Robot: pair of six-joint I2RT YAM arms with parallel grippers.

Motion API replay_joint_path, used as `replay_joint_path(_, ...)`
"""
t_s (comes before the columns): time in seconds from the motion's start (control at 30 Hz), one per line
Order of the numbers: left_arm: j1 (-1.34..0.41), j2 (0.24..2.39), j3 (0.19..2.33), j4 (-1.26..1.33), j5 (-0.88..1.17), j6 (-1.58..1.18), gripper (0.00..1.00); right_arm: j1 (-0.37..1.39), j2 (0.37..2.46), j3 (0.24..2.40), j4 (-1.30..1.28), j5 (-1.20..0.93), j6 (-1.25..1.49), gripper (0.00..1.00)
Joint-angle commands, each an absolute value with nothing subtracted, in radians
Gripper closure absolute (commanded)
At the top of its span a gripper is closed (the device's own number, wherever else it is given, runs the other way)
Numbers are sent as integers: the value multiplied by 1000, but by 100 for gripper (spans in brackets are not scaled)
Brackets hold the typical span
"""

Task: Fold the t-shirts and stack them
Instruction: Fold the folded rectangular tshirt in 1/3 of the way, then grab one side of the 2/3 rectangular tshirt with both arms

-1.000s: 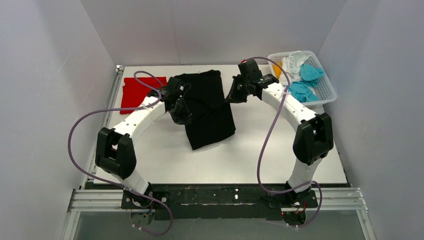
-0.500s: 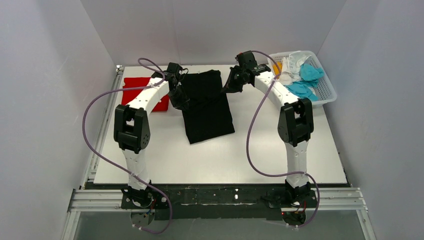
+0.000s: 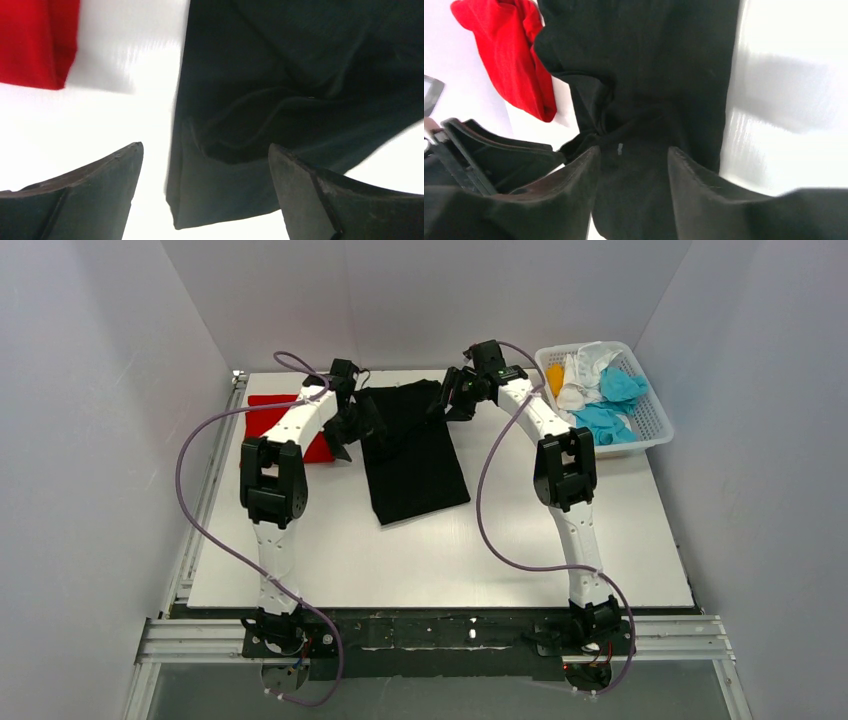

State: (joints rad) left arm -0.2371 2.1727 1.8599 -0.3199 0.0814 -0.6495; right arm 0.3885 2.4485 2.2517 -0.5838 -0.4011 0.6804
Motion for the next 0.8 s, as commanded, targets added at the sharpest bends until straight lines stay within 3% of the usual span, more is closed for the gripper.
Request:
replay_joint_path(0.0,-225,2080,1920,-429,48,-651,2,368,2387,2341,-554,-462,636,30)
replay_joint_path(0.2,-225,1844,1658,-339,138,-674,2,370,2163,2090,-597,-385,498,18)
replay_joint_path(0.37,-247,1647,1327,-266,257,-740,2,370,1896,1617,-485,-373,469,16)
replay_joint_path(0.57,-356,1516,1045,-126,210,-763,2,386,1682,1193,-284,-355,527,18)
replay_joint_path(0.77,-406,1510,867,140,80,-762,2,414,1654,1039,-108,-247,546,23)
